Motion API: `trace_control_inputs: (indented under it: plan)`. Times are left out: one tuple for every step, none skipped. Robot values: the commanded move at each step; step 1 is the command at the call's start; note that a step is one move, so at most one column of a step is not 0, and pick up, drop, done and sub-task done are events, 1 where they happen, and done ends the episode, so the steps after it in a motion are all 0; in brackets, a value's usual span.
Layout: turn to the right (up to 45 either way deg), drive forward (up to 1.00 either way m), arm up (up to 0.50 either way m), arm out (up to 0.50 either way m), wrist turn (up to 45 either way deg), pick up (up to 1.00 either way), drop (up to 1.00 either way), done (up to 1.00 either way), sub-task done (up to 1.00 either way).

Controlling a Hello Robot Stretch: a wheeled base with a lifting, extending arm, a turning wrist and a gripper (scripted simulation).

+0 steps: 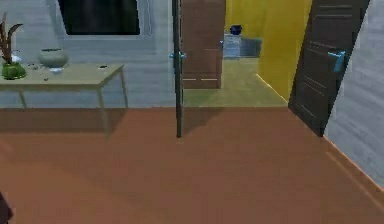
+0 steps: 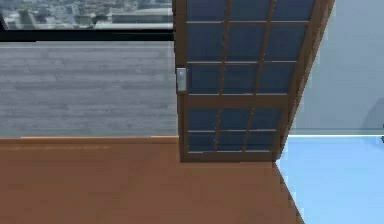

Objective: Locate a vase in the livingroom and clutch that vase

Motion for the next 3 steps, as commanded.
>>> trace_control_inputs:
  plan:
    - [-9.0, 0.00, 0.00, 0.00, 0.0, 0.00, 0.00, 0.00, 0.00]
    - [0.0, 0.20, 0.00, 0.00, 0.0, 0.00, 0.00, 0.00, 0.00]
    - [-6.0, 0.00, 0.00, 0.00, 0.0, 0.00, 0.00, 0.00, 0.00]
